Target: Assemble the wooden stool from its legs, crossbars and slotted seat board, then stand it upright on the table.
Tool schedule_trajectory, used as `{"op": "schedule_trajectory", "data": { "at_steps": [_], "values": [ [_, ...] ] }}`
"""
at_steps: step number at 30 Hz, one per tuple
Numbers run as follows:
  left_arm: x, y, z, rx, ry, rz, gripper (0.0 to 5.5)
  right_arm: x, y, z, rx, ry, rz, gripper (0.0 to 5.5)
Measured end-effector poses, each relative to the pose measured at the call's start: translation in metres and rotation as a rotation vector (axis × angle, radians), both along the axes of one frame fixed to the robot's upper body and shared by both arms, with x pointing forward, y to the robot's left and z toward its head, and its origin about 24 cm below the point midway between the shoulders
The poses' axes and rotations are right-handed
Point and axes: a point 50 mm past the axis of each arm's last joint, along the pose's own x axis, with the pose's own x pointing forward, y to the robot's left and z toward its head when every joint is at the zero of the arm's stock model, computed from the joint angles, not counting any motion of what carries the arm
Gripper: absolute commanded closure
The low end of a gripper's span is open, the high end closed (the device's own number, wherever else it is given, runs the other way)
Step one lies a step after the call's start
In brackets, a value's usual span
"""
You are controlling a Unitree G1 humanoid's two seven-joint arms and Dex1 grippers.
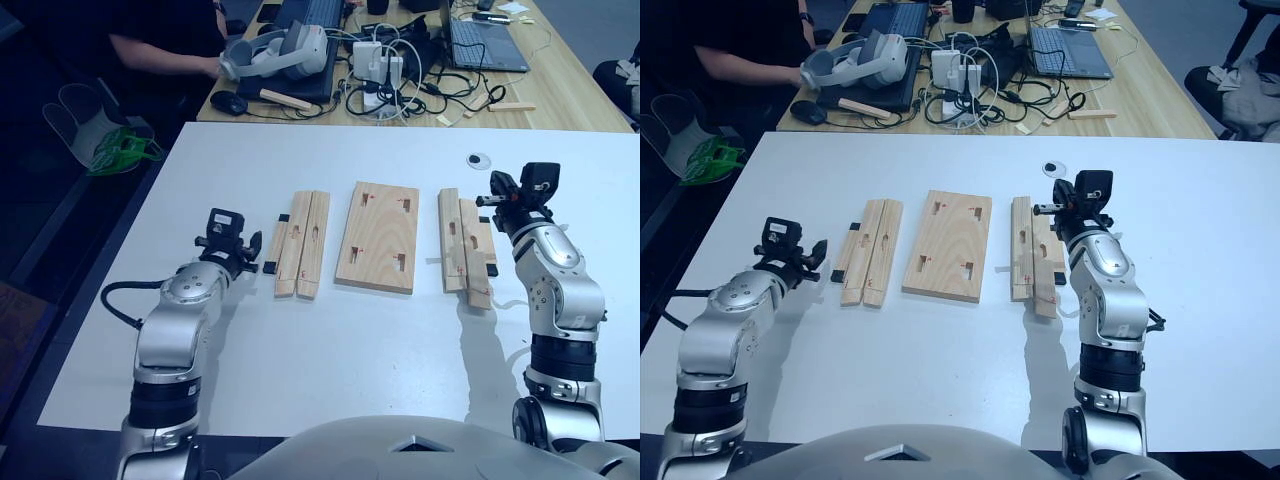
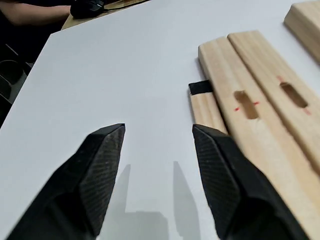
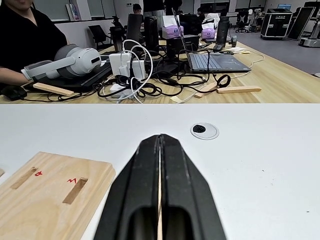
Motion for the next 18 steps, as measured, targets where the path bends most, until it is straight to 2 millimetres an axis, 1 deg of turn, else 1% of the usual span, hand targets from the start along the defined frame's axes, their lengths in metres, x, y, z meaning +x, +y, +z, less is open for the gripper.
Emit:
{"op": "schedule_trajectory", "data": {
  "at_steps": [3, 6, 8, 11, 12, 13, 16, 18],
  "values": [
    [-0.011, 0.008, -0.009, 0.025, 0.068, -0.042, 2.05, -0.001, -0.001, 0.001, 0.002, -0.002, -0.005, 5.5],
    [-0.03, 0.014, -0.019, 0.019, 0.182, -0.099, 1.69, -0.001, -0.001, 0.001, 0.01, -0.001, -0.002, 5.5],
    [-0.038, 0.017, -0.022, 0.023, 0.234, -0.117, 1.45, -0.003, -0.001, 0.0, 0.011, 0.007, -0.003, 5.5],
    [-0.037, 0.019, -0.023, 0.007, 0.246, -0.09, 1.04, -0.004, -0.003, 0.0, 0.02, 0.013, -0.008, 5.5],
    [-0.036, 0.017, -0.024, -0.012, 0.242, -0.071, 0.82, -0.004, -0.003, 0.001, 0.02, 0.014, -0.008, 5.5],
    [-0.034, 0.013, -0.026, -0.055, 0.238, -0.048, 0.71, -0.004, -0.003, 0.0, 0.019, 0.016, -0.008, 5.5],
    [-0.033, 0.003, -0.03, -0.172, 0.264, -0.028, 0.64, -0.004, -0.002, 0.0, 0.017, 0.019, -0.01, 5.5],
    [-0.03, -0.001, -0.031, -0.218, 0.288, -0.047, 0.64, -0.004, -0.003, 0.0, 0.016, 0.02, -0.016, 5.5]
  ]
}}
